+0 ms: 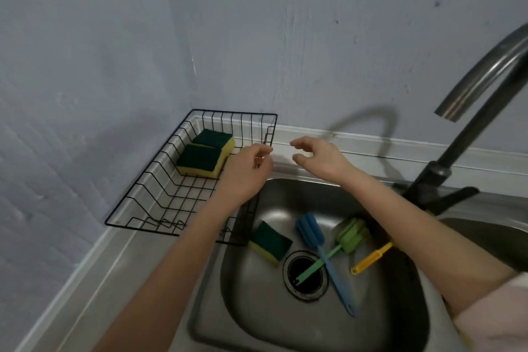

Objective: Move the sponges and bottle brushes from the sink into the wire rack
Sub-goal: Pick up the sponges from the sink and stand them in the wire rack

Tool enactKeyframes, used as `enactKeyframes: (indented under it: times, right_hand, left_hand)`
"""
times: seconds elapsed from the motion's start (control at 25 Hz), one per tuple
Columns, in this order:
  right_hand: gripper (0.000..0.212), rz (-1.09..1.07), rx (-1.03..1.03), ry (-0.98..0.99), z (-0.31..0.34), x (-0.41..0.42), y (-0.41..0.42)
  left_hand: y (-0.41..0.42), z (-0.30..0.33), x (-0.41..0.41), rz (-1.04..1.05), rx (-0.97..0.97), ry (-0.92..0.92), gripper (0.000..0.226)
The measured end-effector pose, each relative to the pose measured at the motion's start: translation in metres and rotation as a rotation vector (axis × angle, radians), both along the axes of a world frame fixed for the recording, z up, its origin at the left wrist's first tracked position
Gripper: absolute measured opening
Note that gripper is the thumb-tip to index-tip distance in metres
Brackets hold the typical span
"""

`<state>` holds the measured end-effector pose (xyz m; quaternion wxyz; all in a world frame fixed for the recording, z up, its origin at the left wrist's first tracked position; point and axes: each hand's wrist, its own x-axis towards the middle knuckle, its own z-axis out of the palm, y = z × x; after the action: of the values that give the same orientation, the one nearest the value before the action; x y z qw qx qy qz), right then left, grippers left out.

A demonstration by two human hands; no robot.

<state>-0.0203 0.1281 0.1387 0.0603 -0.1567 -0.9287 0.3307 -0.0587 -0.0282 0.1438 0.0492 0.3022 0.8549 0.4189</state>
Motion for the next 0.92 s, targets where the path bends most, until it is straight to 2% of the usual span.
enactKeyframes:
  times: [0.32,0.68,0.8,0.92]
  right_hand:
    - [0.041,-0.045,0.021,-0.069,-0.019,0.066,0.052]
    - [0.041,-0.035,-0.041,-0.174,-0.073,0.085,0.072]
    - [0.038,-0.085,-0.071,-0.115,-0.091,0.098,0.074]
    - [0.032,-0.144,-0.097,-0.034,-0.104,0.12,0.077]
  left_hand:
    - [0.043,-0.021,0.038,-0.084,-0.035,-0.025,0.03]
    - [0.057,-0.083,0.043,-0.101,-0.174,-0.195,0.037]
    - [0.059,-0.11,0.041,-0.09,-0.246,-0.185,0.041]
    - [0.058,-0.14,0.039,-0.101,-0.406,-0.178,0.053]
